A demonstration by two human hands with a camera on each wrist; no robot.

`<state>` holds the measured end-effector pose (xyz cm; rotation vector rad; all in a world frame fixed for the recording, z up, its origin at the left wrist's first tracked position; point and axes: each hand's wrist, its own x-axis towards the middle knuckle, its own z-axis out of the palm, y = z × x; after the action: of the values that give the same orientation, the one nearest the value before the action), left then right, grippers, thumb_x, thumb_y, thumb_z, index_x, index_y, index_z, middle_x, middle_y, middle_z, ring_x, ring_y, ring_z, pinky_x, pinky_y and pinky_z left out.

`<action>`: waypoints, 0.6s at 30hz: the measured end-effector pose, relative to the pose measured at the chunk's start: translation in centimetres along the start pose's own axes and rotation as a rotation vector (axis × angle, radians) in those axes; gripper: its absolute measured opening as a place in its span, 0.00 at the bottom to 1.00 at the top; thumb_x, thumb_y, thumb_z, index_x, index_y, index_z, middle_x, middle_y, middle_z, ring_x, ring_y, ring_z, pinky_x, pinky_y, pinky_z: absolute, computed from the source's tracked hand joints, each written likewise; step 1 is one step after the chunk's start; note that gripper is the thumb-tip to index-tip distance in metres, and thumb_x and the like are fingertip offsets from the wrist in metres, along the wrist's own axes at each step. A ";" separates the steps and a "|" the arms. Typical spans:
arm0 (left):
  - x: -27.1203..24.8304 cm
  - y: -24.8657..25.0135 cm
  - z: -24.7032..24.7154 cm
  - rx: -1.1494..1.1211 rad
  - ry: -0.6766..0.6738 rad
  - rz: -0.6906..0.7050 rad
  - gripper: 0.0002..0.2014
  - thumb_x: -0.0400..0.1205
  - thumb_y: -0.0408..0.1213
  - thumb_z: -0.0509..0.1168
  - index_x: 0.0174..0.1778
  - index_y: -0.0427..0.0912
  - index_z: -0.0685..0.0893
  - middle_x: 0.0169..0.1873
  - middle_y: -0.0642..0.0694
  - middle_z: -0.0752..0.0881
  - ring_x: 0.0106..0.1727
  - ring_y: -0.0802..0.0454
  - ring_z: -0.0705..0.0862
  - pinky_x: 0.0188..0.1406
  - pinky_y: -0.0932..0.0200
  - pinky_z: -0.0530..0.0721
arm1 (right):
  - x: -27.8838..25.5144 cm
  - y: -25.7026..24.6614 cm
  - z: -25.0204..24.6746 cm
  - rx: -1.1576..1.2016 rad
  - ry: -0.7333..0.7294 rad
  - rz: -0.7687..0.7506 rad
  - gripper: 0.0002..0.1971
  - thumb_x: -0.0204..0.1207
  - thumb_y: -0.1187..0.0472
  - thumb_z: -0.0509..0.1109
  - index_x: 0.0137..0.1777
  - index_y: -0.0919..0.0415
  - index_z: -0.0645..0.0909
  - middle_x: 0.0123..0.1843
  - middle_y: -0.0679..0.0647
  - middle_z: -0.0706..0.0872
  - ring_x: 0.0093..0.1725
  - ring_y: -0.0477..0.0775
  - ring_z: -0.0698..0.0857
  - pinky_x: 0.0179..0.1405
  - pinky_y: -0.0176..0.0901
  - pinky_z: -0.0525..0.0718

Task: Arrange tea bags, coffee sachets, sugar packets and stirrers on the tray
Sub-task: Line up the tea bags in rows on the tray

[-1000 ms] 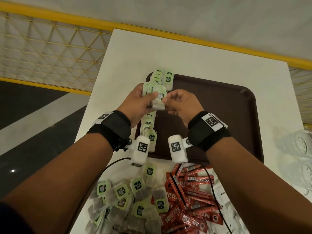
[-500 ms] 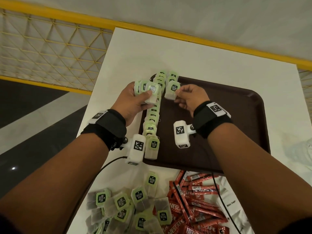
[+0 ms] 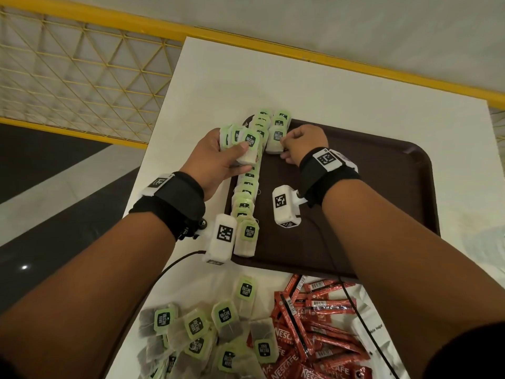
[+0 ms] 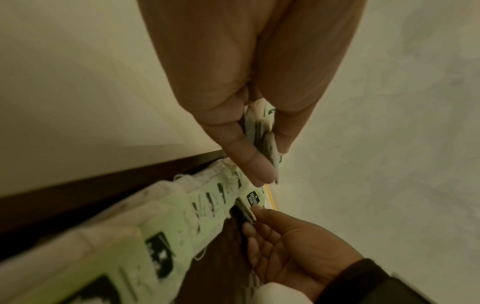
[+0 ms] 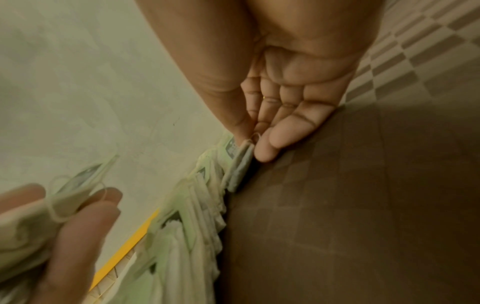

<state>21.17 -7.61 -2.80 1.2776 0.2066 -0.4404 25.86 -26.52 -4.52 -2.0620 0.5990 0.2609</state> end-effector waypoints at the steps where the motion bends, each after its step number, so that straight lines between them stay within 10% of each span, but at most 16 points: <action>1: 0.0 0.0 0.1 -0.002 0.003 -0.003 0.17 0.85 0.32 0.65 0.70 0.34 0.75 0.62 0.36 0.86 0.58 0.40 0.89 0.41 0.61 0.88 | 0.0 -0.1 0.0 -0.034 0.007 -0.007 0.12 0.79 0.60 0.71 0.33 0.54 0.78 0.34 0.57 0.89 0.41 0.59 0.92 0.47 0.58 0.91; 10: 0.1 0.1 0.6 -0.050 -0.001 -0.049 0.18 0.85 0.24 0.61 0.71 0.35 0.74 0.62 0.37 0.86 0.53 0.45 0.91 0.46 0.56 0.90 | -0.9 0.1 -0.9 -0.108 0.049 -0.096 0.12 0.80 0.48 0.69 0.37 0.52 0.79 0.41 0.55 0.89 0.40 0.54 0.88 0.46 0.52 0.88; 18: 0.3 -0.3 1.0 0.016 -0.030 -0.027 0.19 0.84 0.26 0.65 0.72 0.33 0.73 0.64 0.36 0.85 0.63 0.41 0.87 0.53 0.55 0.88 | -4.6 1.2 -0.2 0.314 -0.330 -0.113 0.04 0.78 0.62 0.74 0.47 0.61 0.82 0.39 0.53 0.87 0.32 0.46 0.83 0.28 0.34 0.80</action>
<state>21.24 -8.70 -2.93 1.2839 0.1959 -0.4849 21.27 -25.80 -3.44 -1.6953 0.2980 0.4043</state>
